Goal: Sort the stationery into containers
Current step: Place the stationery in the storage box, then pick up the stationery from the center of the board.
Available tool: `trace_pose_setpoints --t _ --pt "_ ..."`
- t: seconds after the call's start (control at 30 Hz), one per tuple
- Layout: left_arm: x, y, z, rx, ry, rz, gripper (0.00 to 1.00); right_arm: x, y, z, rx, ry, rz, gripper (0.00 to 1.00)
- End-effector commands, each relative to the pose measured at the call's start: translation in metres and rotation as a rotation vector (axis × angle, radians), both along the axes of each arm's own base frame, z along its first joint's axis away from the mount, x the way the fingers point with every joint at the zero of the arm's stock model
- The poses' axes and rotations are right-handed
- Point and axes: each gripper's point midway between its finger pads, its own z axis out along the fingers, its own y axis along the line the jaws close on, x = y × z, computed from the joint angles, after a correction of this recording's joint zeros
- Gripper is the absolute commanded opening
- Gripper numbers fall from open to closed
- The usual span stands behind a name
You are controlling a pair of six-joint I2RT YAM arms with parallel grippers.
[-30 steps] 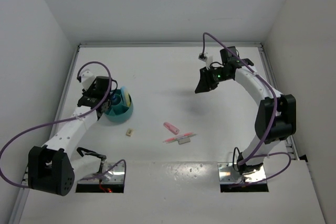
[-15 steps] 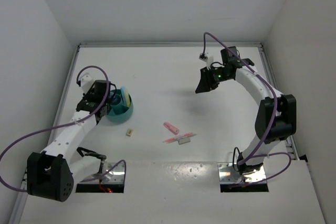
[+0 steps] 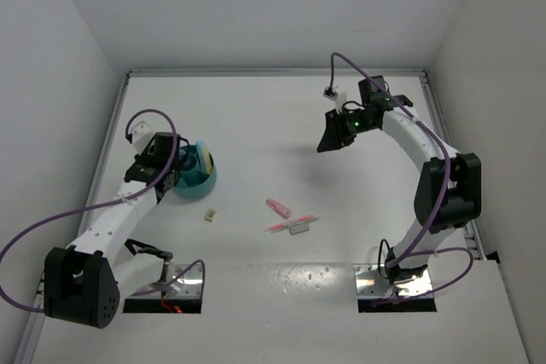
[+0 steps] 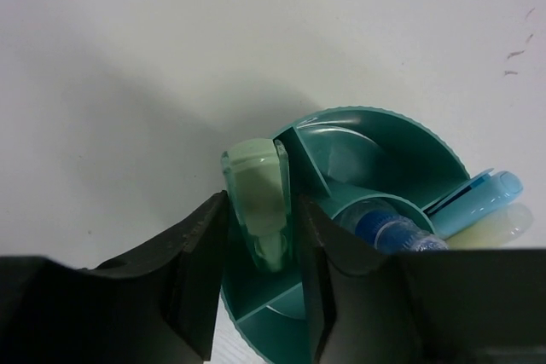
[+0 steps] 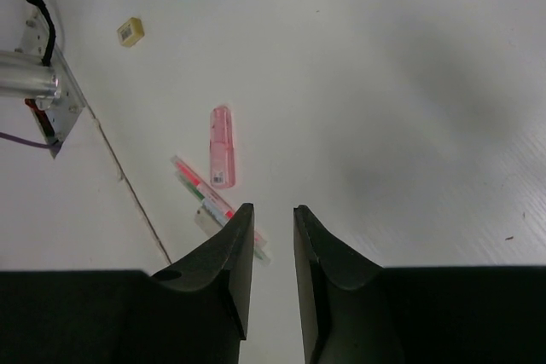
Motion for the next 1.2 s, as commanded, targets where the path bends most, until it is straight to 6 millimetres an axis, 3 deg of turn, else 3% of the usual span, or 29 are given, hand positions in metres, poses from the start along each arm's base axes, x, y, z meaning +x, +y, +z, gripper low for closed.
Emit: trace_pose_setpoints --t 0.0,0.1,0.23,0.27,0.33,0.4,0.43,0.47,0.5,0.53,0.6,0.63,0.67,0.7,0.77,0.83,0.87,0.93,0.97,1.03,1.1,1.17 --pt "0.003 0.002 0.015 -0.017 -0.060 0.014 0.43 0.010 0.004 0.015 0.032 -0.054 0.020 0.26" --pt "0.005 0.002 0.025 -0.020 -0.081 0.014 0.51 0.012 0.004 0.018 0.034 -0.063 0.020 0.33" --pt "0.005 0.003 0.032 -0.015 -0.085 0.009 0.51 0.012 0.004 0.018 0.034 -0.063 0.020 0.35" --pt "0.004 0.003 0.038 -0.017 -0.099 0.009 0.45 0.013 0.002 0.019 0.042 -0.062 0.015 0.35" --pt "0.001 0.003 0.046 -0.019 -0.108 0.009 0.19 0.011 0.001 0.018 0.040 -0.053 0.015 0.33" --pt "-0.003 -0.015 0.069 -0.049 -0.177 -0.059 0.00 0.011 0.001 0.018 0.040 -0.053 0.015 0.23" --pt "-0.003 -0.026 0.081 -0.077 -0.213 -0.105 0.00 0.011 0.001 0.018 0.040 -0.053 0.015 0.02" --pt "-0.005 -0.037 0.087 -0.106 -0.233 -0.152 0.00 0.011 0.001 0.018 0.040 -0.053 0.015 0.00" --pt "-0.005 -0.069 0.092 -0.194 -0.248 -0.287 0.00 0.013 -0.001 0.015 0.019 -0.056 0.004 0.00" --pt "-0.005 -0.089 0.096 -0.249 -0.258 -0.370 0.00 0.016 -0.003 0.014 0.006 -0.058 -0.002 0.00" --pt "-0.013 -0.147 0.088 -0.425 -0.194 -0.574 0.01 0.022 -0.010 0.008 -0.046 -0.059 -0.028 0.33" --pt "-0.014 -0.166 0.066 -0.463 -0.099 -0.619 0.05 0.024 -0.012 0.004 -0.068 -0.052 -0.037 0.56" --pt "-0.020 -0.182 0.058 -0.509 -0.055 -0.641 0.11 0.026 -0.017 0.001 -0.102 -0.057 -0.054 0.64" --pt "-0.028 -0.210 0.052 -0.544 -0.023 -0.695 0.26 0.028 -0.020 -0.001 -0.119 -0.060 -0.062 0.74" --pt "-0.036 -0.231 0.046 -0.565 0.005 -0.712 0.42 0.029 -0.023 -0.003 -0.139 -0.063 -0.072 0.74" --pt "-0.045 -0.254 0.047 -0.566 0.012 -0.747 0.51 0.030 -0.024 -0.007 -0.149 -0.055 -0.076 0.66" --pt "-0.045 -0.263 0.050 -0.593 0.009 -0.737 0.51 0.028 -0.025 -0.013 -0.154 -0.033 -0.074 0.45" --pt "-0.052 -0.287 0.047 -0.611 0.028 -0.765 0.51 0.028 -0.025 -0.017 -0.158 -0.009 -0.072 0.24" --pt "-0.054 -0.297 0.048 -0.655 0.037 -0.743 0.45 0.029 -0.025 -0.020 -0.161 0.006 -0.071 0.14" --pt "-0.058 -0.317 0.034 -0.659 0.099 -0.746 0.24 0.027 -0.025 -0.025 -0.165 0.027 -0.069 0.14" --pt "-0.061 -0.325 0.019 -0.689 0.149 -0.677 0.25 0.028 -0.026 -0.026 -0.173 0.026 -0.073 0.14" --pt "-0.059 -0.329 -0.005 -0.676 0.194 -0.592 0.36 0.028 -0.026 -0.026 -0.173 0.026 -0.073 0.14"
